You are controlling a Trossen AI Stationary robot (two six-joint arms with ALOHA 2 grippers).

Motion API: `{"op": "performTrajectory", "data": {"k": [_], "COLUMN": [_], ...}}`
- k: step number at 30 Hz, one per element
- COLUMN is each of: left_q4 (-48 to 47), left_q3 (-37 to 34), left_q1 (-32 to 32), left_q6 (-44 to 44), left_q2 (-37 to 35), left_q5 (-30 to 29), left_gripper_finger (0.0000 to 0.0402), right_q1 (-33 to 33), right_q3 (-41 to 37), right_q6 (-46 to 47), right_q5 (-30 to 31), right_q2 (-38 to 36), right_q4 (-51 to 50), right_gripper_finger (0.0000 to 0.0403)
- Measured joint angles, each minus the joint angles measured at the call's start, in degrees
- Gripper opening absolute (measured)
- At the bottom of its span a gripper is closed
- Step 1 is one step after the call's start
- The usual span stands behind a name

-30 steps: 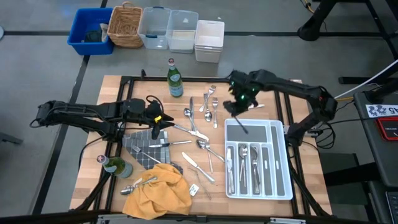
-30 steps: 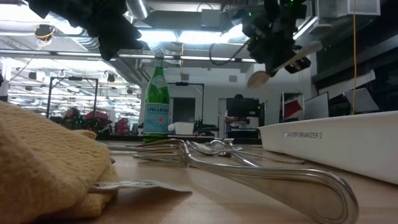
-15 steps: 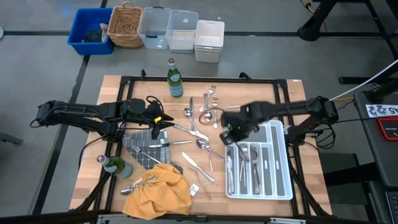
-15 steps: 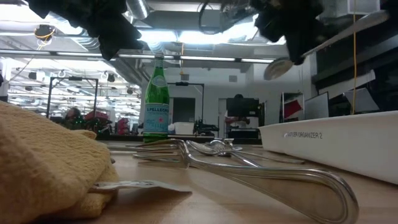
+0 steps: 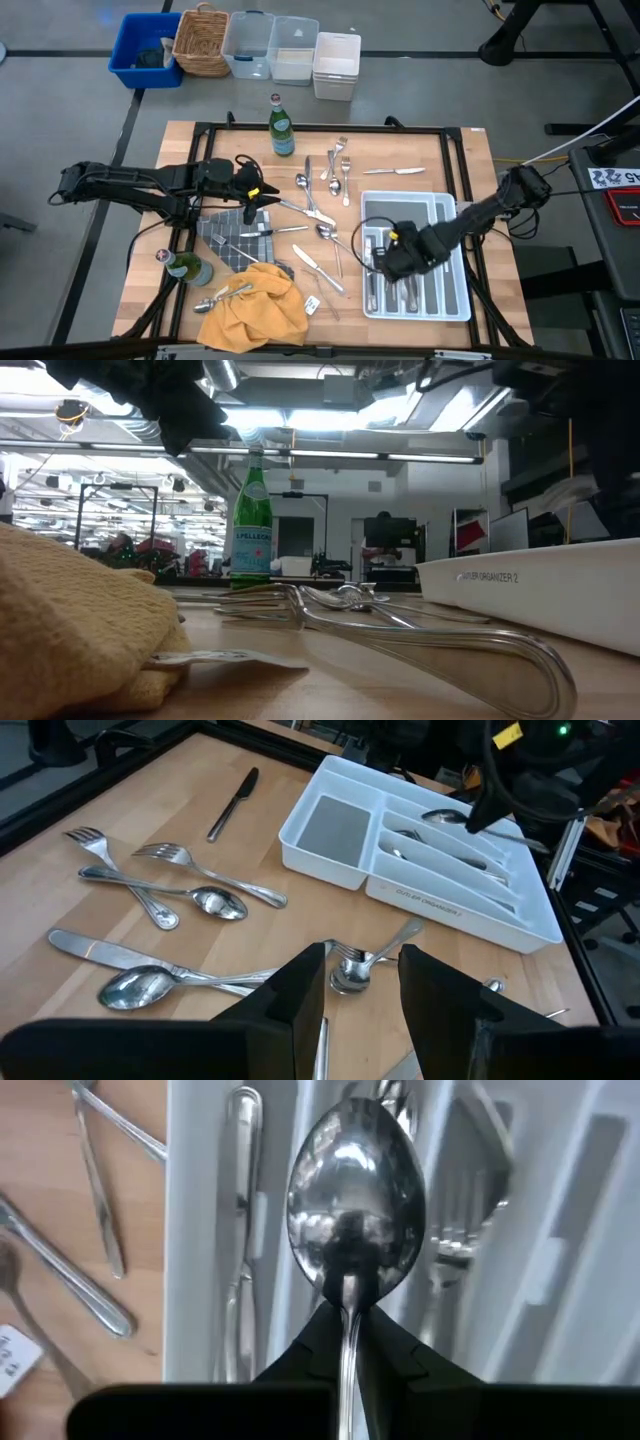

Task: Sort silverware
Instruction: Stack the silver spoon into the white utensil tray with the other silver spoons, then stack the silver knife into the white utensil tray with the other silver knives

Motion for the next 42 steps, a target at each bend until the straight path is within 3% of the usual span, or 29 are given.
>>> {"op": "performTrajectory", "data": {"k": [4,11,23,34,42], "left_q4": [0.0,-0.1,-0.5,-0.5,-0.4], "left_q3": [0.0,0.0,0.0,0.0,0.0], "left_q1": [0.0,0.0,0.0,0.0,0.0], "left_q6": [0.0,-1.4,-2.3,0.1,0.0], "left_q2": [0.0,0.0,0.0,0.0,0.0], "left_q5": [0.0,0.0,0.0,0.0,0.0], "left_gripper_finger": [0.0117,0.0117,0.0117,0.0117,0.0117], "right_q1": [2.5,2.6,2.6,2.6,2.6], "right_q3": [-3.3,-9.1,-11.9,-11.8,-11.6], "right_q6": [2.5,2.5,2.8,4.0,3.9], "right_q5": [3.4,3.5,4.2,3.9,0.6], "right_q2": [0.0,1.5,1.6,1.6,1.5], "right_q4": [5.7,12.0,12.2,14.6,14.1], "right_gripper_finger": [0.0018,0.002,0.0023,0.0098,0.0108]}}
